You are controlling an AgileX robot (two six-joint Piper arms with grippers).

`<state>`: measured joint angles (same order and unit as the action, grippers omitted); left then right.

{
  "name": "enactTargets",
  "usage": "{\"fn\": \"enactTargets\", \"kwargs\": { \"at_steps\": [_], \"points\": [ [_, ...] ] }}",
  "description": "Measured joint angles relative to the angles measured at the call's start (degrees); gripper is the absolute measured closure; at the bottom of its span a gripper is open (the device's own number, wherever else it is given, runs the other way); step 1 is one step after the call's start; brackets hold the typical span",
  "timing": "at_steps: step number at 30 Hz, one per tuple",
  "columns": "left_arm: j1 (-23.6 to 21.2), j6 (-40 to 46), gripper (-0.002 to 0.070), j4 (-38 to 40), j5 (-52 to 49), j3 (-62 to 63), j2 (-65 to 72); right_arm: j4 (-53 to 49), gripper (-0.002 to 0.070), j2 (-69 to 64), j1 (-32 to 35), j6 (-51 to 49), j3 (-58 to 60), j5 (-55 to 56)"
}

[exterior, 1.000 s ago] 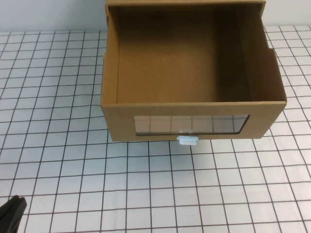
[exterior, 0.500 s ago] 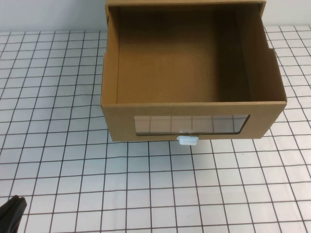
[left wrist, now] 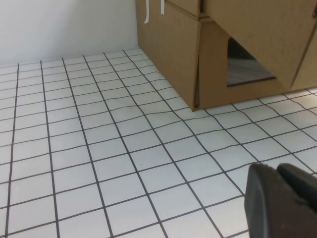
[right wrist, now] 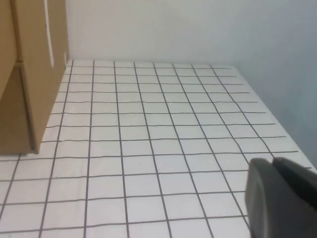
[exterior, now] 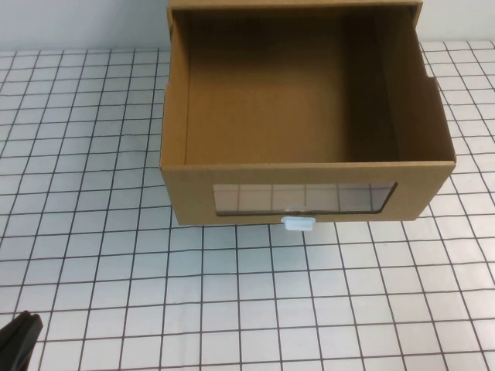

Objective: Open the shoe box
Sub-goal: 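Pull the top drawer of the cardboard box fully open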

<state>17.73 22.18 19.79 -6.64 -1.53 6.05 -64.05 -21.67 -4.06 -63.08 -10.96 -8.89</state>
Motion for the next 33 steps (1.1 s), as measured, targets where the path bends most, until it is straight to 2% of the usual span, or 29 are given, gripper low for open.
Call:
{"fn": "enactTargets", "kwargs": {
  "at_steps": [3,9,26,28,33],
  "points": [
    [0.0,0.0,0.0678,0.0,0.0,0.0,0.0,-0.19,0.0689,7.96,2.01,-0.25,4.62,1.76],
    [0.0,0.0,0.0678,0.0,0.0,0.0,0.0,-0.19,0.0689,20.63,2.0,-0.32,10.54,2.08],
    [0.0,0.0,0.0678,0.0,0.0,0.0,0.0,3.94,0.0689,22.16,1.89,-3.13,12.29,4.15],
    [0.0,0.0,0.0678,0.0,0.0,0.0,0.0,11.47,0.069,22.16,1.89,3.03,12.29,4.01],
    [0.0,0.0,0.0678,0.0,0.0,0.0,0.0,54.11,0.0689,22.16,1.89,49.55,12.29,-0.69]
  ]
}}
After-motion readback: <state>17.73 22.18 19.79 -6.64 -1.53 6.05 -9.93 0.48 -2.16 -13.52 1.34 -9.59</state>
